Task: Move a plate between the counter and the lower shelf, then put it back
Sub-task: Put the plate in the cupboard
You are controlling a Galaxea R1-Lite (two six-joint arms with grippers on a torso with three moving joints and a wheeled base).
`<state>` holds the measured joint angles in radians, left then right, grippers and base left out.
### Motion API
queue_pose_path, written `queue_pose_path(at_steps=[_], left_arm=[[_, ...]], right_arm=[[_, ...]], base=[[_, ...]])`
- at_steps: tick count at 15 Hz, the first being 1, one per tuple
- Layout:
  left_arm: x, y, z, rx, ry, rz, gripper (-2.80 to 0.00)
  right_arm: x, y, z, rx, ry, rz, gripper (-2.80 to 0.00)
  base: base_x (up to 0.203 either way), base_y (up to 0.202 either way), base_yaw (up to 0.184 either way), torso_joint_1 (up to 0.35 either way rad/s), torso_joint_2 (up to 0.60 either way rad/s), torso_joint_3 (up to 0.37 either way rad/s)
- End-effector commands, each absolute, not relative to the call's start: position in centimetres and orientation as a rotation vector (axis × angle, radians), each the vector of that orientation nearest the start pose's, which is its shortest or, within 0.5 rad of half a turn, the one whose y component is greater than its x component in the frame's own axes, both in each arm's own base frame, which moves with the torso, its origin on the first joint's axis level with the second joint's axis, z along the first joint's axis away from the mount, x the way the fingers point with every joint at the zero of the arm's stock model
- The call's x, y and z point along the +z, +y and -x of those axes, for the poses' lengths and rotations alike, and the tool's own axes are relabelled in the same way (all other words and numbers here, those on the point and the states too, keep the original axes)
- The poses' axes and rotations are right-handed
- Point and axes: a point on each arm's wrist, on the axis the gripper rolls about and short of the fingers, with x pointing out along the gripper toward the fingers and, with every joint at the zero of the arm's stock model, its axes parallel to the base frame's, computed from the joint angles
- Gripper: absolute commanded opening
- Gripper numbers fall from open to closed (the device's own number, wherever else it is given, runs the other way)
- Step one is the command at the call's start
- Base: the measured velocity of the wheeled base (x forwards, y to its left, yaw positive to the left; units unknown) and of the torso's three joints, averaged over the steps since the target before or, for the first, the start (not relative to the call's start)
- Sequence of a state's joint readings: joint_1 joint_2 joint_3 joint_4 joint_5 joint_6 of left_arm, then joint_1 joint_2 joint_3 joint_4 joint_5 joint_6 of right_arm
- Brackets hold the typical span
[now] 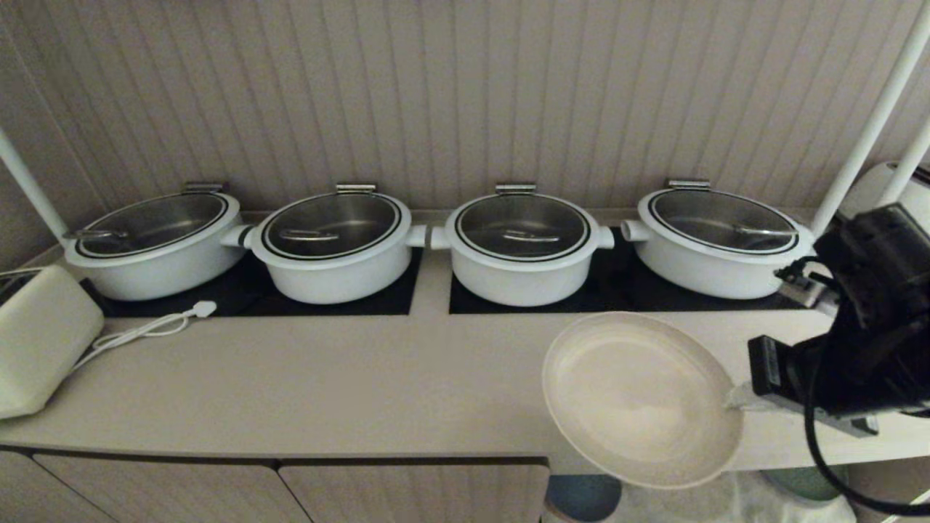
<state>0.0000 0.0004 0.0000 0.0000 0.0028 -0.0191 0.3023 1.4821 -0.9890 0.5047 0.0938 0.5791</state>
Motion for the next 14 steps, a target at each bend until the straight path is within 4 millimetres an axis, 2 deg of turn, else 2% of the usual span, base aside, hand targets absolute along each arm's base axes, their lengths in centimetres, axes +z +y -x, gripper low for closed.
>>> queue_pose_path(at_steps=[1,14], left_arm=[[7.5,0.0,2.3,0.003,0.000,0.020,-2.80],[7.5,0.0,2.3,0.003,0.000,0.020,-2.80]], right_arm=[[19.8,6.0,-18.7,0.067,1.053,-0.427,-2.80],[15.2,3.3,-10.0,0.035,1.081,-0.464,-2.80]], base=[[0.000,0.000,0.000,0.000,0.00,0.000],[0.000,0.000,0.000,0.000,0.00,0.000]])
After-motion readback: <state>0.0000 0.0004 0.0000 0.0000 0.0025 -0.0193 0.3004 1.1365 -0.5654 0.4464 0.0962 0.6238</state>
